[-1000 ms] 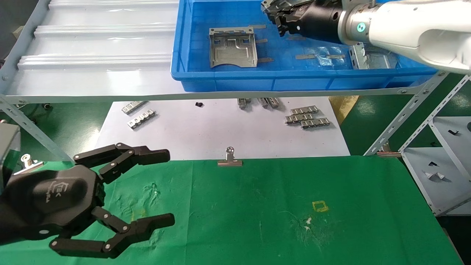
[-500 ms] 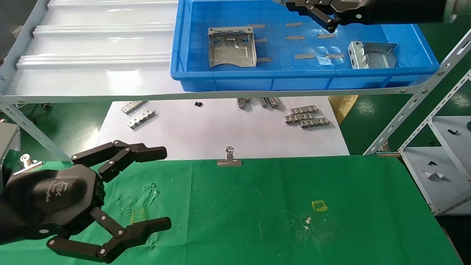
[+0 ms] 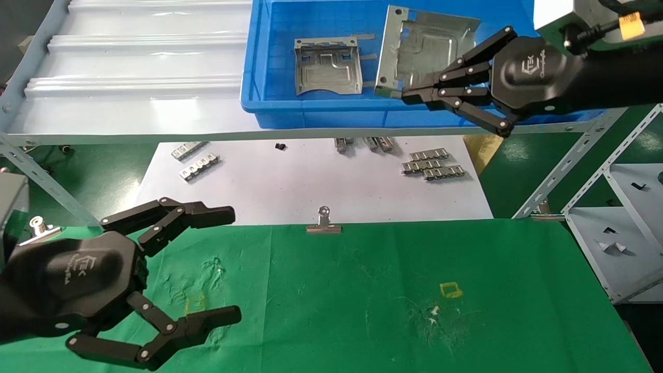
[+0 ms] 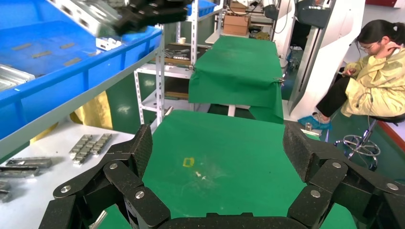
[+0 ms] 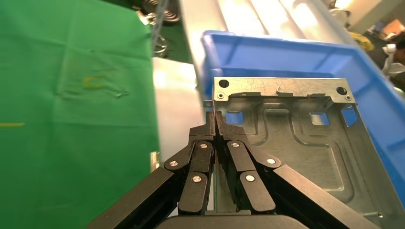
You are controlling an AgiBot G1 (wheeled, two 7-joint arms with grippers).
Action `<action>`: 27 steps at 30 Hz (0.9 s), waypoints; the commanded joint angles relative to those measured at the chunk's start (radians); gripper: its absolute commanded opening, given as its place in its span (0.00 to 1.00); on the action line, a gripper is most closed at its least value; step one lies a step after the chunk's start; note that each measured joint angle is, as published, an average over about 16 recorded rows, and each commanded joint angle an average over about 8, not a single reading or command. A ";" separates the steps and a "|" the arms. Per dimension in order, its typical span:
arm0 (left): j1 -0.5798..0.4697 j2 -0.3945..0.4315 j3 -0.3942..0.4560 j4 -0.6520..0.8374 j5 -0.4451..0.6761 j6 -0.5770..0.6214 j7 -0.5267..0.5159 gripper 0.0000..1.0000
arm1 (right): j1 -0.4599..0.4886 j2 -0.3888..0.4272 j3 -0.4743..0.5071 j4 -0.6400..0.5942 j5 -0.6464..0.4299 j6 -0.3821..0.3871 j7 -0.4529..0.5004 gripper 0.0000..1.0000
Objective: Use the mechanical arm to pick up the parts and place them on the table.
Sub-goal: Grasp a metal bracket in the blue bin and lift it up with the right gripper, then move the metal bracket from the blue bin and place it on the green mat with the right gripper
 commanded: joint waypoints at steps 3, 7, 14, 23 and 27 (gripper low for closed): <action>0.000 0.000 0.000 0.000 0.000 0.000 0.000 1.00 | -0.053 0.080 -0.080 0.171 0.101 -0.002 0.042 0.00; 0.000 0.000 0.000 0.000 0.000 0.000 0.000 1.00 | -0.104 0.156 -0.183 0.327 0.205 0.003 0.087 0.00; 0.000 0.000 0.000 0.000 0.000 0.000 0.000 1.00 | -0.153 0.175 -0.337 0.358 0.209 0.027 0.030 0.00; 0.000 0.000 0.000 0.000 0.000 0.000 0.000 1.00 | -0.180 0.042 -0.446 0.132 0.045 0.058 -0.164 0.00; 0.000 0.000 0.000 0.000 0.000 0.000 0.000 1.00 | -0.201 -0.008 -0.473 0.015 0.002 0.073 -0.238 0.00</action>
